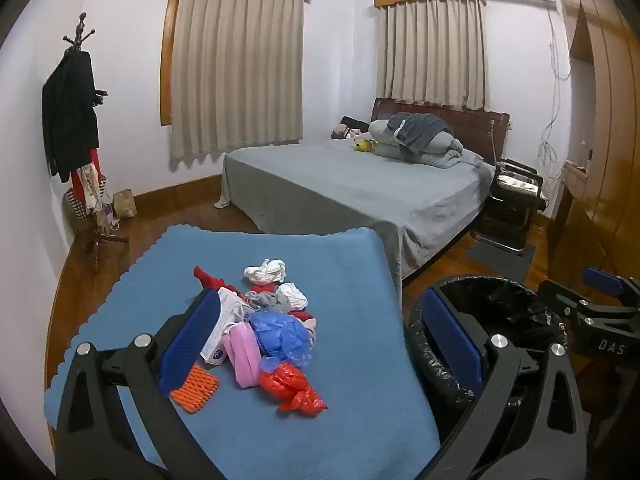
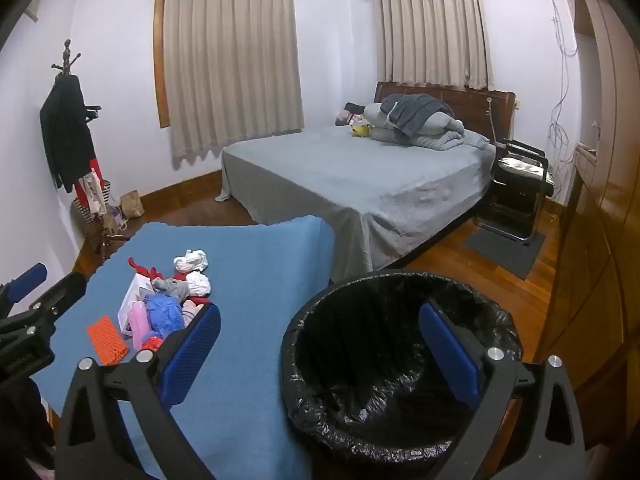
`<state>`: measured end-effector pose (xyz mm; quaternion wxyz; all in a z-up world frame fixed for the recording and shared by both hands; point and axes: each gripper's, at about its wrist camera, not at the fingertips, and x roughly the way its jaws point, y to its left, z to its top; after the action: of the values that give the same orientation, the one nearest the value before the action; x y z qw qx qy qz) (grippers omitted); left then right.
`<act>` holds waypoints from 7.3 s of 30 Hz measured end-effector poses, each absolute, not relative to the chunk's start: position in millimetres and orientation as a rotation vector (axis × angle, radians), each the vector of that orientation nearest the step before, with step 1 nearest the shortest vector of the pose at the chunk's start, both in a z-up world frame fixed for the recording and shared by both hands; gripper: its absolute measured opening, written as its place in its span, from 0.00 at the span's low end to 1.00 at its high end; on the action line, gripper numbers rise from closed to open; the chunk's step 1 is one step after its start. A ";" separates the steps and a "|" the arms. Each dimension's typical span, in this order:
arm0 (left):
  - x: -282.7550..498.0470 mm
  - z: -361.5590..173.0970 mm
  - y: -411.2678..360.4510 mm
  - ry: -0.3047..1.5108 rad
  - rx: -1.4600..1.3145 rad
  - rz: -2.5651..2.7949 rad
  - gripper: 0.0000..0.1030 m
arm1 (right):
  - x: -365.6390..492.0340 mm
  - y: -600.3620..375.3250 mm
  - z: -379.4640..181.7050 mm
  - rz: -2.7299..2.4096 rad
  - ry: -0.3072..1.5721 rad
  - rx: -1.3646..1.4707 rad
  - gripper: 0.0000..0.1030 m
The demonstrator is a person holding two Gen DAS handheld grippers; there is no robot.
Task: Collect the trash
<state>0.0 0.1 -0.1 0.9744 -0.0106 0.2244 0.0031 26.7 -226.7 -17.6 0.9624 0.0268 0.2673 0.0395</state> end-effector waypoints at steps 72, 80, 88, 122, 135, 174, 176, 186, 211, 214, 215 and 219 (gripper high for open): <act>-0.3 -0.6 -1.7 0.453 -0.011 0.013 0.95 | 28.1 -229.1 -21.8 0.079 0.543 0.069 0.94; -0.1 -0.5 -1.6 0.454 -0.011 0.013 0.95 | 28.1 -229.2 -21.9 0.079 0.543 0.070 0.94; -0.1 -0.5 -1.6 0.454 -0.011 0.012 0.95 | 27.7 -230.0 -20.9 0.082 0.543 0.072 0.94; 27.7 -95.8 126.5 0.597 -0.014 0.245 0.95 | 84.9 -92.0 -115.2 0.368 0.645 0.004 0.82; 25.9 -125.5 155.9 0.668 -0.066 0.285 0.91 | 86.6 -39.2 -155.6 0.477 0.738 -0.090 0.79; 100.0 -170.2 92.4 0.786 -0.101 0.068 0.25 | 107.3 -112.1 -153.3 0.469 0.805 0.003 0.37; 95.7 -165.7 92.8 0.769 -0.100 0.061 0.18 | 107.4 -113.0 -150.1 0.471 0.797 0.008 0.37; 70.4 -125.6 88.7 0.682 -0.114 0.044 0.14 | 106.2 -122.2 -131.2 0.467 0.746 0.046 0.37; 120.7 -118.0 -106.9 0.668 -0.032 -0.430 0.15 | 119.1 -312.3 -143.0 -0.021 0.724 0.214 0.40; 128.8 -125.1 -132.7 0.688 -0.034 -0.504 0.21 | 118.0 -329.3 -144.2 -0.072 0.726 0.228 0.46; 130.8 -128.4 -140.5 0.695 -0.031 -0.525 0.28 | 115.8 -337.4 -144.2 -0.096 0.720 0.234 0.50; 136.8 -145.2 -162.5 0.727 -0.012 -0.570 0.44 | 111.1 -355.9 -139.6 -0.151 0.699 0.248 0.60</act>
<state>136.8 -162.5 -145.2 0.8952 -0.0060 0.3506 -0.2751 111.1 -355.9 -139.6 0.9292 0.1210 0.3413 -0.0736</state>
